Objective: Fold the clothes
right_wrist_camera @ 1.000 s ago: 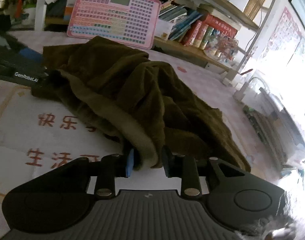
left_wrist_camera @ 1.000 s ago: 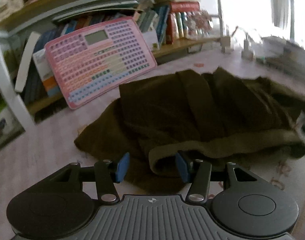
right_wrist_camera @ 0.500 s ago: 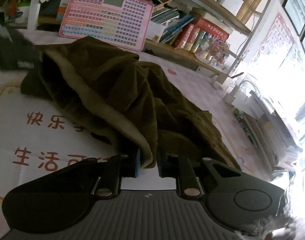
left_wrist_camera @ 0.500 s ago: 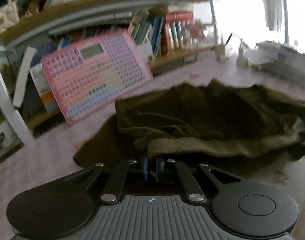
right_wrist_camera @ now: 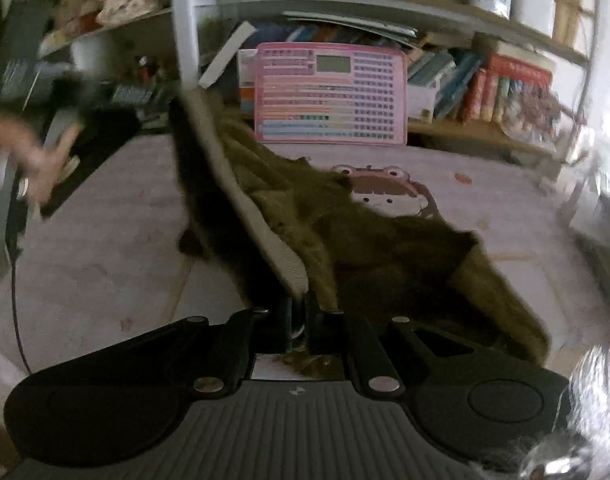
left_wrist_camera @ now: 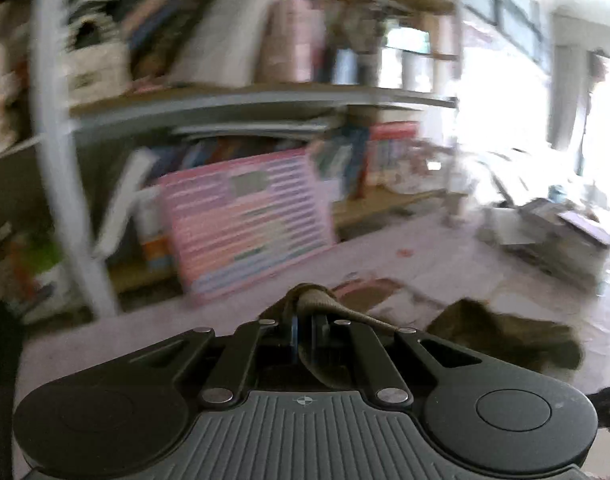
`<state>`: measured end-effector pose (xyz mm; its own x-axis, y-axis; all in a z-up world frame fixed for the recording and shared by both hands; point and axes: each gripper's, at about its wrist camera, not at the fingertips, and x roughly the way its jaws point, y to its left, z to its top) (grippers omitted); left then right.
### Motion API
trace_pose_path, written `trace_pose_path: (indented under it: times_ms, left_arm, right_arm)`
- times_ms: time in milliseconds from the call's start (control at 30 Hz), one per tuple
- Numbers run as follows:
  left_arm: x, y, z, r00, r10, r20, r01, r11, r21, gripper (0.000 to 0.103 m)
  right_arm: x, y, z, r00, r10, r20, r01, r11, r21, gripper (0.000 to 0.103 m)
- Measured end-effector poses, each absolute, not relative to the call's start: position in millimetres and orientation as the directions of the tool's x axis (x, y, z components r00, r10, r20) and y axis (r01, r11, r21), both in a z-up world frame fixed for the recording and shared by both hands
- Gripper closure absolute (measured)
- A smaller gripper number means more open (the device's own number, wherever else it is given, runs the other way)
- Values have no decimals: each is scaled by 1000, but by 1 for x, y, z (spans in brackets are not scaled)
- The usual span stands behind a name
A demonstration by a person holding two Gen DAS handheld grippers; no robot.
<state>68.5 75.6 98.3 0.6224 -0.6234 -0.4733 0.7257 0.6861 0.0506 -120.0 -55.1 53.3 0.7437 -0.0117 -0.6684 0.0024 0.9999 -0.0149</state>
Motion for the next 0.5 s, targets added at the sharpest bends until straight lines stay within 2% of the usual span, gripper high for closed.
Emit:
trace_pose_path:
  times_ms: [100, 200, 267, 333, 500]
  left_arm:
    - [81, 21, 115, 585, -659, -473, 783, 610, 121, 97]
    - [89, -42, 156, 595, -705, -386, 795, 587, 153, 97]
    - [87, -69, 203, 606, -751, -261, 795, 584, 165, 97]
    - [82, -77, 257, 601, -792, -102, 796, 584, 157, 96]
    - [56, -30, 347, 530, -808, 258, 819, 567, 94, 96]
  right_arm:
    - [-114, -91, 71, 753, -179, -633, 78, 980, -184, 99]
    - [-111, -125, 109, 783, -378, -494, 195, 903, -382, 99]
    - [-112, -143, 136, 788, -499, -360, 285, 815, -505, 99]
    - [-120, -145, 175, 786, -597, -163, 399, 690, -604, 99]
    - [-172, -105, 271, 773, -582, 251, 588, 509, -629, 99]
